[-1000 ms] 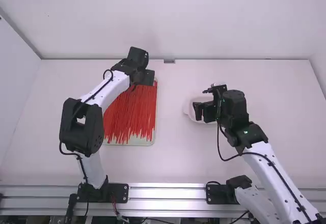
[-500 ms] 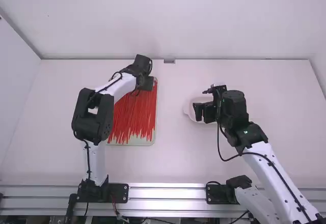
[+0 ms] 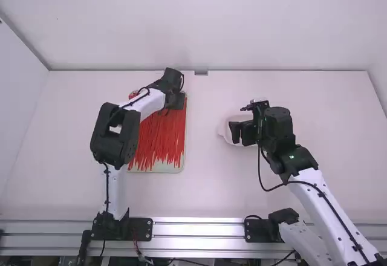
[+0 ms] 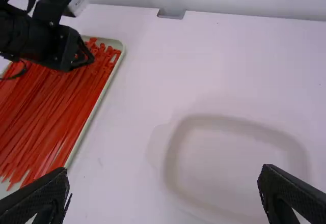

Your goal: Fasten the cable tie

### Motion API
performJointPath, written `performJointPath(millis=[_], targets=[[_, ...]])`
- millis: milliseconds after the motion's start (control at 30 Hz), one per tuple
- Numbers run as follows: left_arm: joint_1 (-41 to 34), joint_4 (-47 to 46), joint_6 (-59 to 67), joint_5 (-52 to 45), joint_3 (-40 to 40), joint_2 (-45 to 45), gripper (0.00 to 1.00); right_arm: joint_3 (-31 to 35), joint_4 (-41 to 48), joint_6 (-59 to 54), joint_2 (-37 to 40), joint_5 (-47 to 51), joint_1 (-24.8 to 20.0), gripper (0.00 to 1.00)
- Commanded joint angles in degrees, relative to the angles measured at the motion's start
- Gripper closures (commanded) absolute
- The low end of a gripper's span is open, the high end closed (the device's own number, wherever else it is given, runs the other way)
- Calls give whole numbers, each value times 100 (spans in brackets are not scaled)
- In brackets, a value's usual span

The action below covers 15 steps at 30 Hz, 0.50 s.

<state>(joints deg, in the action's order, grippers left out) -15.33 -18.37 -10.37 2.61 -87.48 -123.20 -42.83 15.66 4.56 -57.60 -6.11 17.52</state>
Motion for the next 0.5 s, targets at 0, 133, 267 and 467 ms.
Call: performJointPath(millis=[0,133,267,467], targets=[[-46,-7,-57,-17,-94,-70,80,48,-13,9,-4,-9,11,2],[-52,-39,-79,-20,-94,-94,82,48,-11,11,-4,-9,11,2],[-81,50,-76,-17,-94,-234,79,48,-7,11,-4,-11,11,2],[-129,50,-81,-20,-96,-378,79,48,-4,13,-4,-9,15,2]])
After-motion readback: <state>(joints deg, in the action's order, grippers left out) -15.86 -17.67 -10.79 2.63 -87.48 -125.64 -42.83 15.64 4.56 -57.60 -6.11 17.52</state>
